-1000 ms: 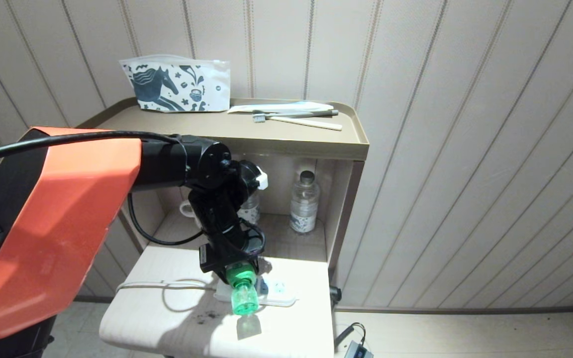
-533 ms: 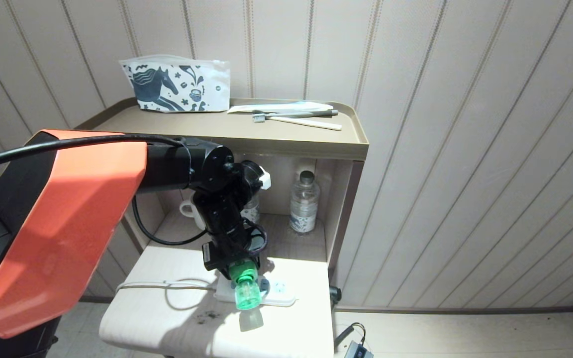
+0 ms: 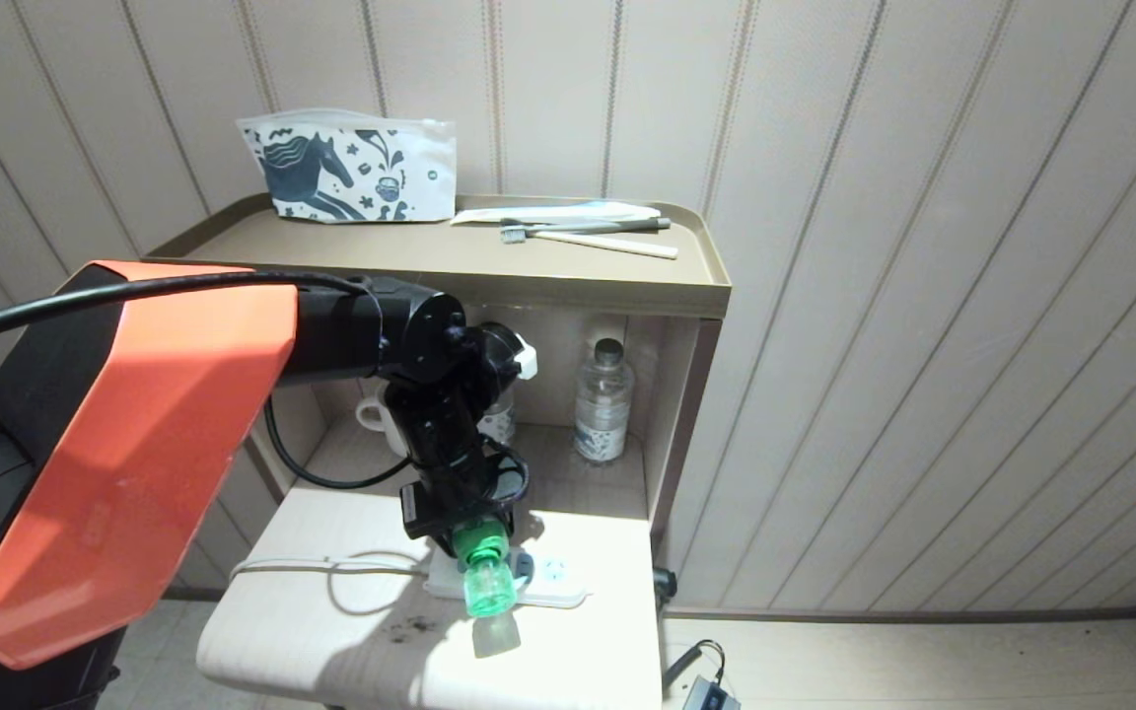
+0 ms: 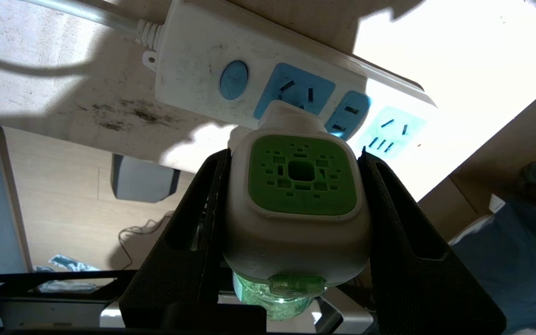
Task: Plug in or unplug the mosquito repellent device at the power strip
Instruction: Insert the plug into the socket
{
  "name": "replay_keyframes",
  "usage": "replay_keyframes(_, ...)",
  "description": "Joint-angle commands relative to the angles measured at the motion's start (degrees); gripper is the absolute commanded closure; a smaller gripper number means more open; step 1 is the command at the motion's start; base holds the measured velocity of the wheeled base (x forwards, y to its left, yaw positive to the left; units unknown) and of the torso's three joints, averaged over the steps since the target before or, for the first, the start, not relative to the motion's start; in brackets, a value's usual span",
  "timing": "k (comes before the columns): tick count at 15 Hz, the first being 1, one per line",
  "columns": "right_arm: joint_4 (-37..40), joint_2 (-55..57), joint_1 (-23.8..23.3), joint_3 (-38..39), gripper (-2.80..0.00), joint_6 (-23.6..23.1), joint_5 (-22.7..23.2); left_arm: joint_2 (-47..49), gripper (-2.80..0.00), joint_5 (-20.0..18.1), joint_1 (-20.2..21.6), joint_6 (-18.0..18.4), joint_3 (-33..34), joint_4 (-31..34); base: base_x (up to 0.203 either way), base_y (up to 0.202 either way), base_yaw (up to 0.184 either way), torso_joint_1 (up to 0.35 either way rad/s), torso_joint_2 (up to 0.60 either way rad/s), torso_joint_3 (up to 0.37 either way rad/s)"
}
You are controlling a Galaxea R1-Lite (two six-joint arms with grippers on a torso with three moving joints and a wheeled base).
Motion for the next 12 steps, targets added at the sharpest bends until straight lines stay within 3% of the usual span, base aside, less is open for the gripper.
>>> replay_keyframes(1, 0.01, -0.03, 0.02, 0.0, 0.0, -0.02, -0.05, -0.03, 0.0, -0.32, -0.08, -0.3, 0.08, 0.52, 0.0, 0.0, 0.0, 0.0, 0.0, 0.0)
replay_keyframes(12, 0.01, -0.03, 0.02, 0.0, 0.0, 0.04, -0.04, 1.44, 0.0, -0.26, -0.78, -0.39, 0.08, 0.48, 0.0, 0.0, 0.0, 0.0, 0.0, 0.0)
